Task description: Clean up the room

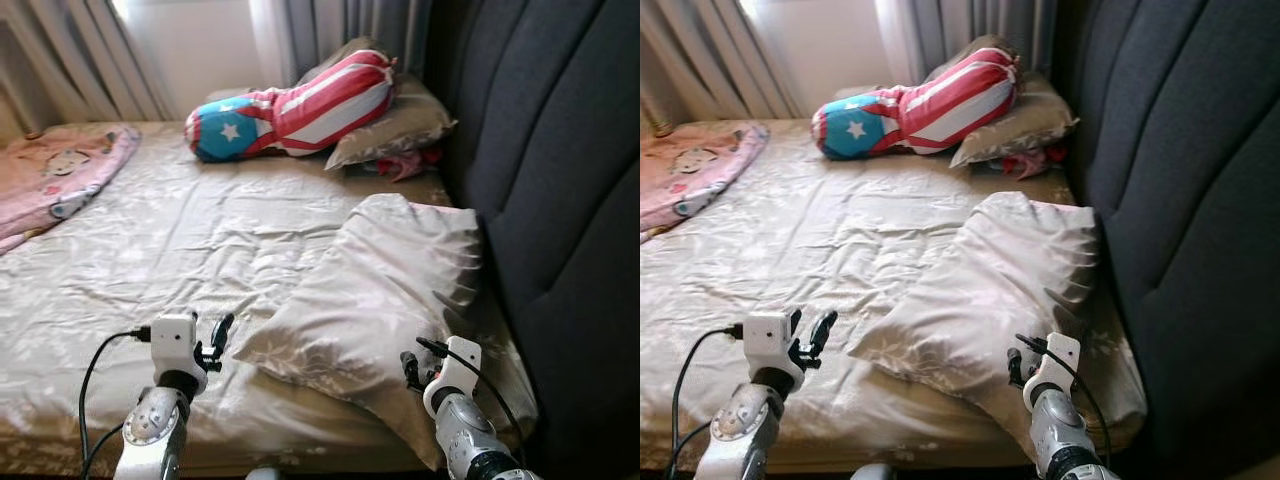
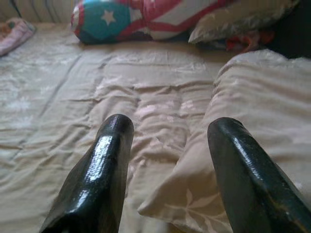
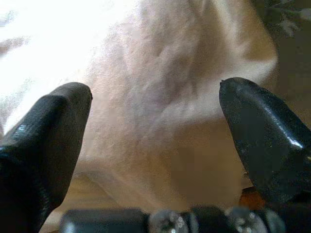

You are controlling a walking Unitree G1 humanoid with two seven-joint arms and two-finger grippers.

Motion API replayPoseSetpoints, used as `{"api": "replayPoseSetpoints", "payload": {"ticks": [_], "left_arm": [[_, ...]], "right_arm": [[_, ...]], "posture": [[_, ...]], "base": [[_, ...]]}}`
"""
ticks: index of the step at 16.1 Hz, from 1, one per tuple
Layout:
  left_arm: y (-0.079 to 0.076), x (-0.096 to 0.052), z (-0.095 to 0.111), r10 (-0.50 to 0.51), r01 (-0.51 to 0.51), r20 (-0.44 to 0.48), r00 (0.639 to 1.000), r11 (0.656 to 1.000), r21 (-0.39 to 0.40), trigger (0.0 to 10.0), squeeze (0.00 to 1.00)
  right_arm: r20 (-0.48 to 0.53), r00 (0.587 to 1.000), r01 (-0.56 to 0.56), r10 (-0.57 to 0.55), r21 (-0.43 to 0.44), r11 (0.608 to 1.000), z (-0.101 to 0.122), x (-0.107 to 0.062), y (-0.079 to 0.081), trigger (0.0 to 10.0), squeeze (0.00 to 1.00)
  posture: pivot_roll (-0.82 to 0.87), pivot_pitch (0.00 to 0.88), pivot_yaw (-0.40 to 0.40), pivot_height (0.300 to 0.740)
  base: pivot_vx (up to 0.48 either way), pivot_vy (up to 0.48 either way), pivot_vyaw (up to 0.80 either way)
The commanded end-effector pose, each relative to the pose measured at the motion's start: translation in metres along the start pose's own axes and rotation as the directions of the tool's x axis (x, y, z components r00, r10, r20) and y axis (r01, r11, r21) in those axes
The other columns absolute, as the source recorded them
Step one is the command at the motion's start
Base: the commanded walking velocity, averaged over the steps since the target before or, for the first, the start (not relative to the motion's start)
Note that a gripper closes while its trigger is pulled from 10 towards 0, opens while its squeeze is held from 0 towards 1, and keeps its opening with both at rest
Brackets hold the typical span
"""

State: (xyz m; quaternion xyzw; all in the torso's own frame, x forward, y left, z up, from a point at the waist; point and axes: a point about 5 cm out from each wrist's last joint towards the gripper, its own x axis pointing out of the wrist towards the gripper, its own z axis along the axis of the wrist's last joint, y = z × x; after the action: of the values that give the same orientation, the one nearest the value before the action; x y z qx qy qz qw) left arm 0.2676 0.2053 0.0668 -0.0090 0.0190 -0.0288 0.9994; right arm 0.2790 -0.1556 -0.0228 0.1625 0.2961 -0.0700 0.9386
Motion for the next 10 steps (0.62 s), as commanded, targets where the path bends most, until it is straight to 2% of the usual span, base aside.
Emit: {"api": "replayPoseSetpoints", "payload": {"ticks": [1, 3, 7, 10], "left_arm": [[0.001, -0.002, 0.007, -0.009, 0.009, 0.004, 1.000, 1.000, 0.009, 10.0, 0.00], [0.001, -0.008, 0.015, -0.007, 0.007, 0.016, 1.000, 1.000, 0.005, 10.0, 0.00], [0.005, -0.028, 0.032, 0.011, -0.011, 0.010, 1.000, 1.000, 0.007, 10.0, 0.00], [0.001, -0.027, 0.049, -0.001, 0.001, 0.032, 0.999, 1.000, 0.006, 10.0, 0.00]], "right_arm": [[-0.007, 1.000, 0.004, -0.004, 0.000, 1.000, 0.001, 0.001, 0.002, 10.0, 0.00], [0.008, 1.000, 0.014, -0.014, -0.004, 1.000, 0.003, 0.001, 0.003, 10.0, 0.00], [0.010, 0.999, 0.031, -0.031, -0.002, 1.000, 0.005, 0.002, 0.003, 10.0, 0.00], [0.018, 0.999, 0.026, -0.026, -0.003, 1.000, 0.006, 0.002, 0.005, 10.0, 0.00]], "posture": [[0.15, 0.000, 0.060, 0.661], [0.16, 0.023, 0.063, 0.661], [0.20, 0.095, 0.067, 0.661], [0.22, 0.133, 0.074, 0.661]], "base": [[0.000, 0.000, 0.00], [0.000, 0.000, 0.00], [0.000, 0.000, 0.00], [0.000, 0.000, 0.00]]}}
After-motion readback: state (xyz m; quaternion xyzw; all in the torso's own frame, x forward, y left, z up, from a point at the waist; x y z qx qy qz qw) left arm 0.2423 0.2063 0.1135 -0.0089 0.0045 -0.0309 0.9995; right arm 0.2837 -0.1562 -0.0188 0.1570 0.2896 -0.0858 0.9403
